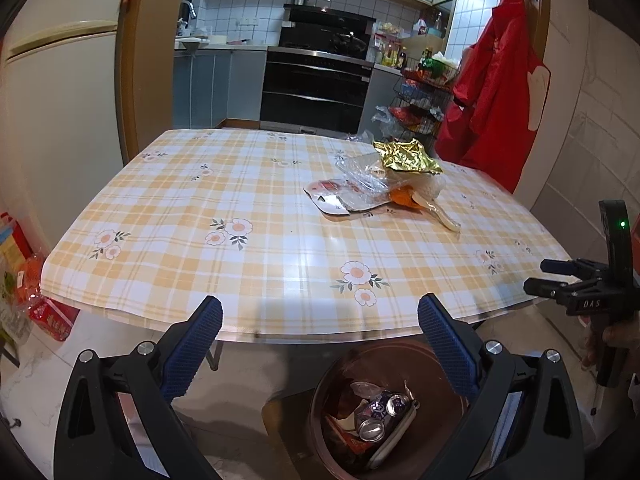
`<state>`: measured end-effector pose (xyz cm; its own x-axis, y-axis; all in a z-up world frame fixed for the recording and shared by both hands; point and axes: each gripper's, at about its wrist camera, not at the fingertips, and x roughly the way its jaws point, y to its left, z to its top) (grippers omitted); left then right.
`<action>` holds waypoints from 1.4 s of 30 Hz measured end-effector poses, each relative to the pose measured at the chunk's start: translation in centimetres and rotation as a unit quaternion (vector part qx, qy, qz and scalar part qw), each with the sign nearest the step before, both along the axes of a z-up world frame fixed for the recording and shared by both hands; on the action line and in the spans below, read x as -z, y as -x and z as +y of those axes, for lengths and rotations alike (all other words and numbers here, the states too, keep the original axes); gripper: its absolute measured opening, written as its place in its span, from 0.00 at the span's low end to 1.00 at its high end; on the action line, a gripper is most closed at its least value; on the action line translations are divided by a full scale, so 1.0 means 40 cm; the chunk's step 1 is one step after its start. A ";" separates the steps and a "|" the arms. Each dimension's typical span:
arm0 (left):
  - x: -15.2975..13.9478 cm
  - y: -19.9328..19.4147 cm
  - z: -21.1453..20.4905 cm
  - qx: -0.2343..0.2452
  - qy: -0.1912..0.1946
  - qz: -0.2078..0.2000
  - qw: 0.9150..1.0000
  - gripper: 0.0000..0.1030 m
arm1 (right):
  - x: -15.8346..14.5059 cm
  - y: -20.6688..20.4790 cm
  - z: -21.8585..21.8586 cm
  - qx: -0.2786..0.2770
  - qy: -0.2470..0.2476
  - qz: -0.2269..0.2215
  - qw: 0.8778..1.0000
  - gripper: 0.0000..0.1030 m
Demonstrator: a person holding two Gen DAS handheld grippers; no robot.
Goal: Collect trash
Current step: 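Move both open tools back over the table toward the remaining trash, then grasp the clear plastic tray with the left tool while the right tool grasps the gold foil wrapper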
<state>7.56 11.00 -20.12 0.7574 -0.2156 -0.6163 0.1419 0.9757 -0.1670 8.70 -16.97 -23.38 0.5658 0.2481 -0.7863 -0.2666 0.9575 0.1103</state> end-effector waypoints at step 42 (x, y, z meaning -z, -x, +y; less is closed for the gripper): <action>0.045 -0.629 -0.212 0.080 0.014 0.064 0.995 0.71 | -0.031 -0.598 -0.076 0.003 -0.029 -0.018 0.999 0.57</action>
<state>32.71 2.54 -21.91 0.6284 -0.3446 -0.6975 0.2705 0.9374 -0.2194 32.63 -20.02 -22.16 0.5950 0.2901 -0.7496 -0.2666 0.9510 0.1564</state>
